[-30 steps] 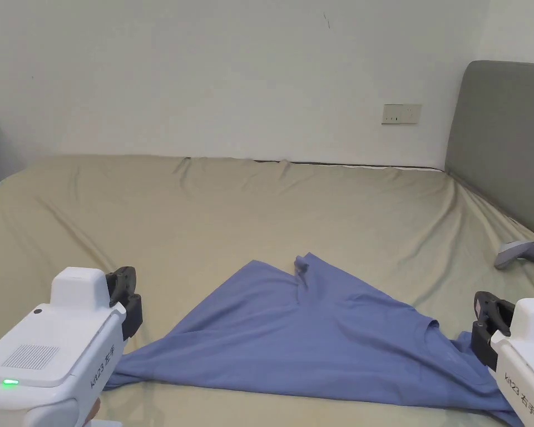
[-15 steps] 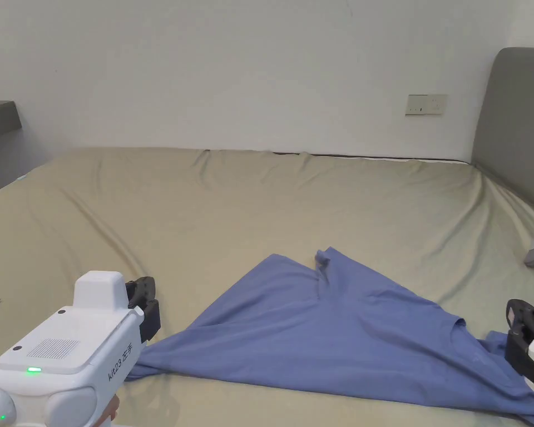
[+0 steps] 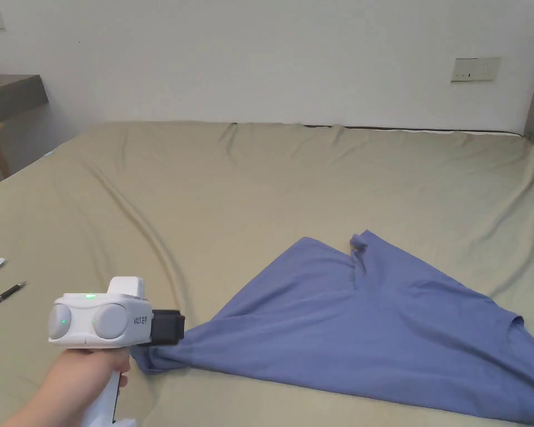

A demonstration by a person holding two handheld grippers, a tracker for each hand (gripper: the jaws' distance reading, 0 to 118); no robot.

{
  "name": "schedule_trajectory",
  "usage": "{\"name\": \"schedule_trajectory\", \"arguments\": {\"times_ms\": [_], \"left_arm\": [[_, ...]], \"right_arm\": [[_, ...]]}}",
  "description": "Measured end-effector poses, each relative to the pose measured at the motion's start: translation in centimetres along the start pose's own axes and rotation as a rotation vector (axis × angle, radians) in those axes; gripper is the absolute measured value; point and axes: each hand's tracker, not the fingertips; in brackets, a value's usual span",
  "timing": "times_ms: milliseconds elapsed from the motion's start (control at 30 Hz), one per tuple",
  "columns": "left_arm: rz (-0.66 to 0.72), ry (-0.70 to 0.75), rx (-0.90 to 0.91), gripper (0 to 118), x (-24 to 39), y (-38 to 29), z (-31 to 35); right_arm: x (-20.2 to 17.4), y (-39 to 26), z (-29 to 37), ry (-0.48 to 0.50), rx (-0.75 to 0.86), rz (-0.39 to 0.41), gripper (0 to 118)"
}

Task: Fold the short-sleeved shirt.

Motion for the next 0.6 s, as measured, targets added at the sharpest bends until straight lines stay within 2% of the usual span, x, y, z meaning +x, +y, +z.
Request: {"name": "schedule_trajectory", "arguments": {"times_ms": [67, 100, 133, 167, 200, 267, 367, 500, 567, 600], "left_arm": [[0.024, 0.019, -0.092, 102, -0.4, -0.7, -2.4], [0.034, 0.016, -0.084, 94, -0.9, -1.0, -3.2], [0.05, 0.011, -0.068, 78, -1.1, -1.1, -3.4], [0.108, -0.02, -0.037, 53, -1.4, -1.2, -3.4], [0.16, -0.044, -0.009, 38, -1.7, -1.3, -3.2], [0.145, -0.011, 0.02, 0, -1.7, -1.5, -3.0], [0.106, -0.095, 0.084, 0, -1.6, -1.6, -2.0], [-0.016, -0.117, 0.175, 0, -1.0, -1.9, 0.1], [-0.009, -0.144, 0.232, 0, -1.3, -1.7, 1.6], [-0.001, -0.156, 0.268, 0, -1.1, -1.6, 3.1]], "right_arm": [[-0.1, -0.2, -0.2, 0.007, -0.006, 0.02, 0], [-0.3, -0.3, -0.2, 0.004, -0.007, 0.032, 0], [-0.4, -0.3, -0.3, 0.007, -0.007, 0.042, 0], [-0.5, -0.3, -0.4, 0.013, -0.016, 0.034, 0], [-0.5, -0.4, -0.5, 0.014, -0.014, 0.038, 0], [-0.6, -0.5, -0.6, 0.021, -0.024, 0.042, 0], [-0.7, -1.3, -1.1, 0.032, -0.045, 0.045, 0], [-1.3, -2.0, -2.1, 0.083, -0.098, 0.004, 0], [-1.6, -1.9, -4.0, 0.109, -0.153, -0.039, 1], [-0.8, -2.9, -5.8, 0.131, -0.17, -0.025, 1]]}}
